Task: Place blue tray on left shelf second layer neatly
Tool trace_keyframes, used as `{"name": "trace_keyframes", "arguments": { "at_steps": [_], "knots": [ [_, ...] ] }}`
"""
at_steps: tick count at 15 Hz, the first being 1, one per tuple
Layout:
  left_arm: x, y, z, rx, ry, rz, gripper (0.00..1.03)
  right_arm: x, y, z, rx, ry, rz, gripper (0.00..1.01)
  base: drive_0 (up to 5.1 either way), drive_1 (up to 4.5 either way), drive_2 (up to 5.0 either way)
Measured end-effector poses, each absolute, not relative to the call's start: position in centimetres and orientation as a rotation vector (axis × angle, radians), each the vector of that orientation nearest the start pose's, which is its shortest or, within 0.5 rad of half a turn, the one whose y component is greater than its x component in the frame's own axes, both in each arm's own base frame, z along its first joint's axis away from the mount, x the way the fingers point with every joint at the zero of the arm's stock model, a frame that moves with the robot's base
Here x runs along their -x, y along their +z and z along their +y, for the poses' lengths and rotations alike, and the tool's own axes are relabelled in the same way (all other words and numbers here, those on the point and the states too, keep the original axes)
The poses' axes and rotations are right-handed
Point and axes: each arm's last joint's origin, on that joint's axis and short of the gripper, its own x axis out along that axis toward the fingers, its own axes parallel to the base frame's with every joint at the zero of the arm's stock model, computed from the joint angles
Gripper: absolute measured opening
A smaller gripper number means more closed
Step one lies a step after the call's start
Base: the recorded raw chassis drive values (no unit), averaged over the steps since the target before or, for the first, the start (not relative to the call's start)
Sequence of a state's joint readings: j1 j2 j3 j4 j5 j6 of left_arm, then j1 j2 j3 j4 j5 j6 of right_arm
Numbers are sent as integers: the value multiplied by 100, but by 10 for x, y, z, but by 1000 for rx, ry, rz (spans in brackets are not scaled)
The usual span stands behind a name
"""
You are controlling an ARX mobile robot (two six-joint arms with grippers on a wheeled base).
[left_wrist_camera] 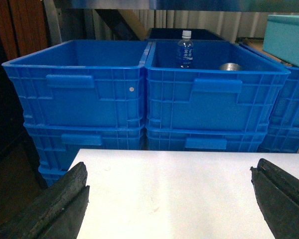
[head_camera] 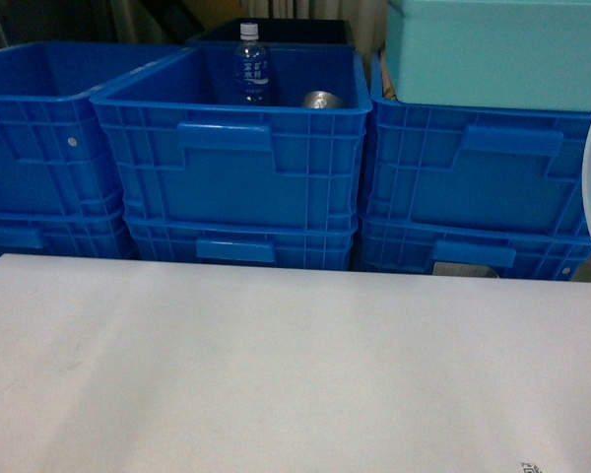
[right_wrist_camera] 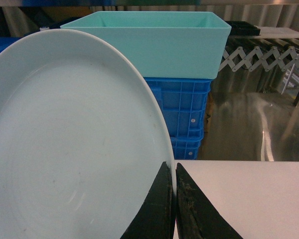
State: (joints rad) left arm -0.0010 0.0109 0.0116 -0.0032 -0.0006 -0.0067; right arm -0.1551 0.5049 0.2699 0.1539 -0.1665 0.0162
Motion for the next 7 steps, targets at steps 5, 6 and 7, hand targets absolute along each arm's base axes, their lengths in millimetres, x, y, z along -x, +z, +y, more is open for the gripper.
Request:
{"name": "trace_keyframes", "arguments": {
  "at_steps": [5,6,7],
  "knots": [
    [-98,166,0,7,0,3,98,-136,225,-17,-45,9,79,2,0,0,0],
    [-98,166,0,7,0,3,98,-136,225,-17,-46,9,79,2,0,0,0],
    [-98,166,0,7,0,3,98,-136,225,-17,-47,9,79,2,0,0,0]
  ]
}}
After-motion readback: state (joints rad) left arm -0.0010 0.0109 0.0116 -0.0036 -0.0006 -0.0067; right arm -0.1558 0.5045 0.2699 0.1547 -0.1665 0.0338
